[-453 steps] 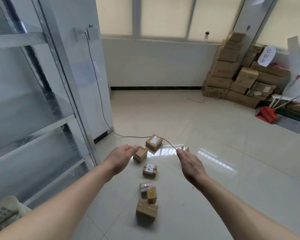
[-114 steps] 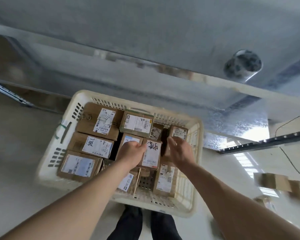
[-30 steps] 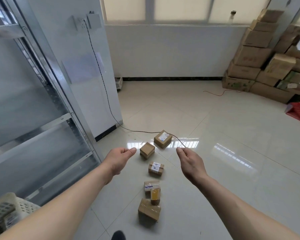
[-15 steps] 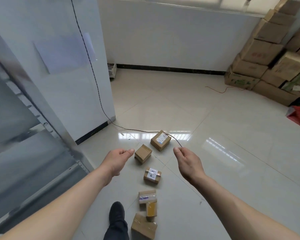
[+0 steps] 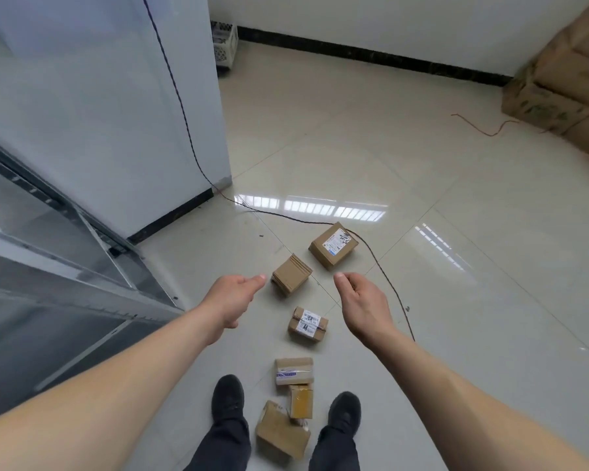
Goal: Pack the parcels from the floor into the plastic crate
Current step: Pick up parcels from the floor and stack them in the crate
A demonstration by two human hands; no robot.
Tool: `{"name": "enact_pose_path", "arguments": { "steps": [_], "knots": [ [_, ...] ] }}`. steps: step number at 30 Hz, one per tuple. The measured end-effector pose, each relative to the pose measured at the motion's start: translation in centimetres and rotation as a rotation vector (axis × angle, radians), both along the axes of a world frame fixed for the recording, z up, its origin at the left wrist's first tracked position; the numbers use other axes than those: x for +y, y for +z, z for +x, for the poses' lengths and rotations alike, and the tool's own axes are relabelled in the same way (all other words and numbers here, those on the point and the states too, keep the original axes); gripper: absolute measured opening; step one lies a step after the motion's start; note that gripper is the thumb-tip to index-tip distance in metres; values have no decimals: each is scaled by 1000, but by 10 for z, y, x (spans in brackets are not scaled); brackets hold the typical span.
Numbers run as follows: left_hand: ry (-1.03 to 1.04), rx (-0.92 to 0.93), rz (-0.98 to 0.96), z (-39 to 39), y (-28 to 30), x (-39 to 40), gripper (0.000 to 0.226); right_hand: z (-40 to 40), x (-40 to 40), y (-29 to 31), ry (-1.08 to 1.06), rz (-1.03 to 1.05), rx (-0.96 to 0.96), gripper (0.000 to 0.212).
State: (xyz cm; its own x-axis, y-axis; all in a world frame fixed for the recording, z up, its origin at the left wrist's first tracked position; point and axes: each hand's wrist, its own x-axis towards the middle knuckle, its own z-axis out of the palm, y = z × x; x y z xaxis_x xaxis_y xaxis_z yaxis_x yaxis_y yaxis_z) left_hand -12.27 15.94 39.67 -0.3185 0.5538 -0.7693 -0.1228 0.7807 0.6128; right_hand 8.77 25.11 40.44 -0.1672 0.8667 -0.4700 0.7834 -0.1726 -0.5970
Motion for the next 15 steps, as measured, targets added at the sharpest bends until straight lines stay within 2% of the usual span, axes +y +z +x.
{"name": "enact_pose_path", "arguments": {
  "steps": [5, 7, 11, 15],
  "knots": [
    [53, -17, -52, -6, -63, 41, 40, -19, 52, -68, 74, -50, -34, 32],
    [82, -15, -71, -7, -97, 56, 36, -26, 75, -105, 112, -89, -21, 33],
    [142, -12, -117, -7, -183, 83, 40, -38, 117, -195, 189, -139, -46, 45],
    [176, -28, -160, -3, -279, 109, 31, -42, 151, -301, 261, -165, -106, 49]
  ]
}}
